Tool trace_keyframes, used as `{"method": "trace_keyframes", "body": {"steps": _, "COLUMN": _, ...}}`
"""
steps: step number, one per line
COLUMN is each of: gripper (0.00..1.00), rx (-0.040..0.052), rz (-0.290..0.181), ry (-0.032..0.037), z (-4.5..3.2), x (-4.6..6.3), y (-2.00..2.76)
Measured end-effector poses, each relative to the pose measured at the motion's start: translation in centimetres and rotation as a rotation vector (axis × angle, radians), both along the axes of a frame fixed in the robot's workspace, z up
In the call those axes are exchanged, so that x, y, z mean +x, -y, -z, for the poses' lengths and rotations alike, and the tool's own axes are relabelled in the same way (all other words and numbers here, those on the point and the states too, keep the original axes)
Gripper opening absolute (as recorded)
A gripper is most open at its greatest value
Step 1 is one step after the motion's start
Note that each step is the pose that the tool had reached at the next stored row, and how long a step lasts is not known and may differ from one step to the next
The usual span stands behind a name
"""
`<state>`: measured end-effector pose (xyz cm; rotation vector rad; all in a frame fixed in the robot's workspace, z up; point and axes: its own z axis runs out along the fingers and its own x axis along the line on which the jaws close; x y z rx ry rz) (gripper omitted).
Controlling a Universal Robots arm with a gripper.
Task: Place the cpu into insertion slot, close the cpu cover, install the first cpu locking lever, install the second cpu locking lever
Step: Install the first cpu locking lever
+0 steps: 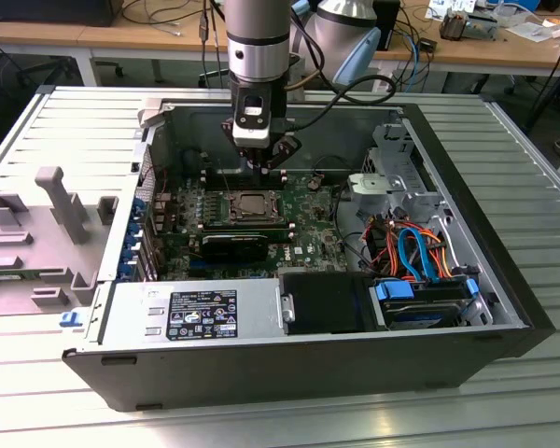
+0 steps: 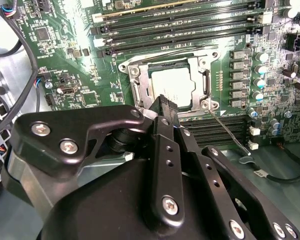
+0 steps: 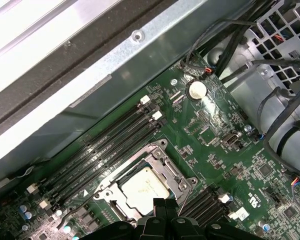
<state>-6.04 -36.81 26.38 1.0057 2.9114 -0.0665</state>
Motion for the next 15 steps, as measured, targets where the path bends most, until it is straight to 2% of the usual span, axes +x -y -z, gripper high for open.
{"method": "trace_keyframes", "body": {"steps": 15, "gripper": 0.11, "rx": 0.0000, "rz": -0.021, "ry": 0.0000, "z": 0.00, "x": 0.00, "y": 0.00}}
